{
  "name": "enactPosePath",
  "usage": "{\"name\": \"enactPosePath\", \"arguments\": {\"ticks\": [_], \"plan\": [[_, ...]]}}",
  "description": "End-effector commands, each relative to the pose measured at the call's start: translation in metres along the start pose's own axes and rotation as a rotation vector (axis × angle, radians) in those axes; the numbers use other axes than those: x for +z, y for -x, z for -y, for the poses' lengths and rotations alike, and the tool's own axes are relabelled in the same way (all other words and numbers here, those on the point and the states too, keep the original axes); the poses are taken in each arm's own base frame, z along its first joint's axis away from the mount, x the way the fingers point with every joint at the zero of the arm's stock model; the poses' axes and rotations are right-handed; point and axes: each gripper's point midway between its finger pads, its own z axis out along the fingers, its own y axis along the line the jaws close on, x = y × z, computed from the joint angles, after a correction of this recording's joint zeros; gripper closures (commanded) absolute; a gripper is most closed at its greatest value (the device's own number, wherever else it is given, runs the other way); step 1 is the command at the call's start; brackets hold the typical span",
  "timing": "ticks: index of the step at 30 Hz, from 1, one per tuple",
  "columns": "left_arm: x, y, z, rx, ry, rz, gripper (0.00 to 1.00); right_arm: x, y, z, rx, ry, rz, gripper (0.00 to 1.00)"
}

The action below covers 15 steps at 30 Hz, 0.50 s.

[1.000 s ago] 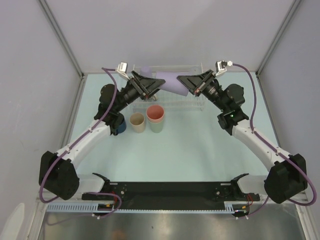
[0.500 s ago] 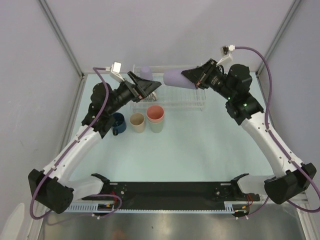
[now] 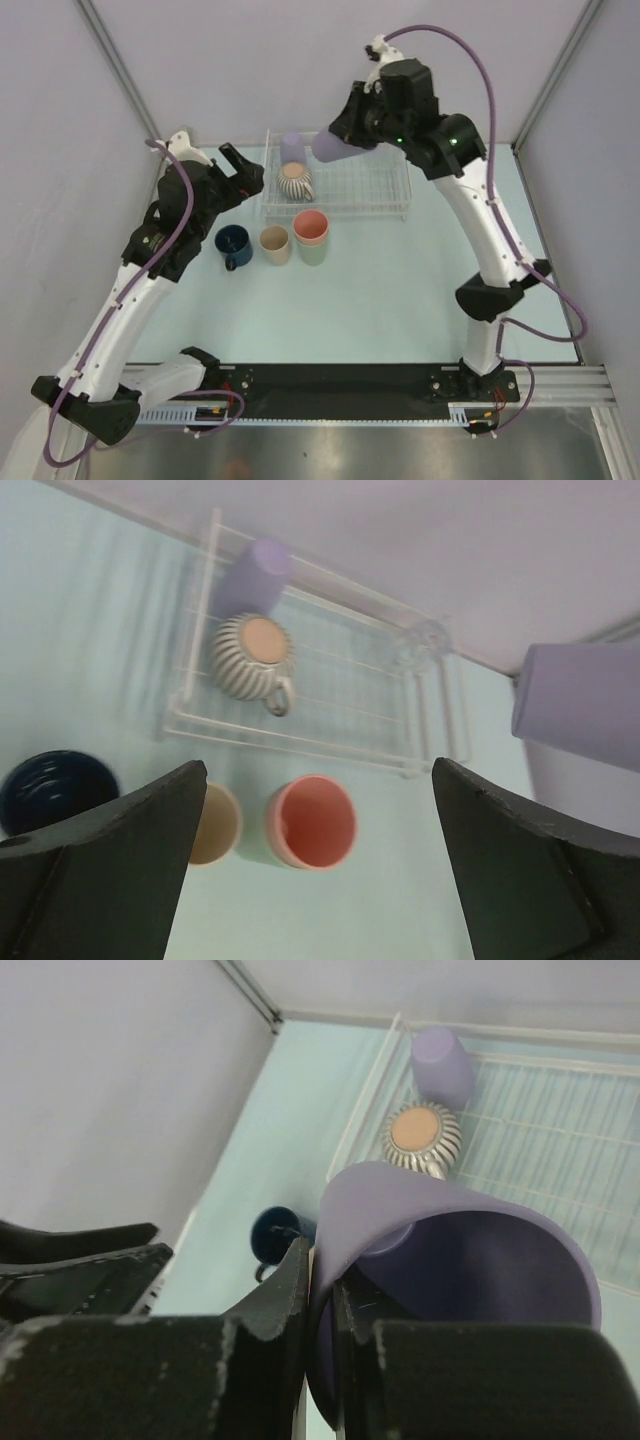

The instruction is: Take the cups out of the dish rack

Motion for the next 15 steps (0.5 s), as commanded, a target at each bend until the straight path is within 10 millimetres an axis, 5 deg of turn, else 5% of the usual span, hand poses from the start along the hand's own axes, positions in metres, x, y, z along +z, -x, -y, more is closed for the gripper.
{"name": "enactPosePath", "arguments": {"ticks": [1,6,15], "plan": [[-0.016,0.004,-0.051,0.147,0.238,-0.001,0.0,-0.002,-0.054,0.032,-0.121,-0.223,-0.199,1.0],[-0.02,-0.008,-0.066,0.175,0.273,-0.023,0.0,0.009,-0.093,0.034,-0.172,-0.287,-0.273,1.0],[-0.021,-0.016,-0.074,0.207,0.282,-0.043,0.0,0.018,-0.121,0.016,-0.221,-0.275,-0.3,1.0]]}}
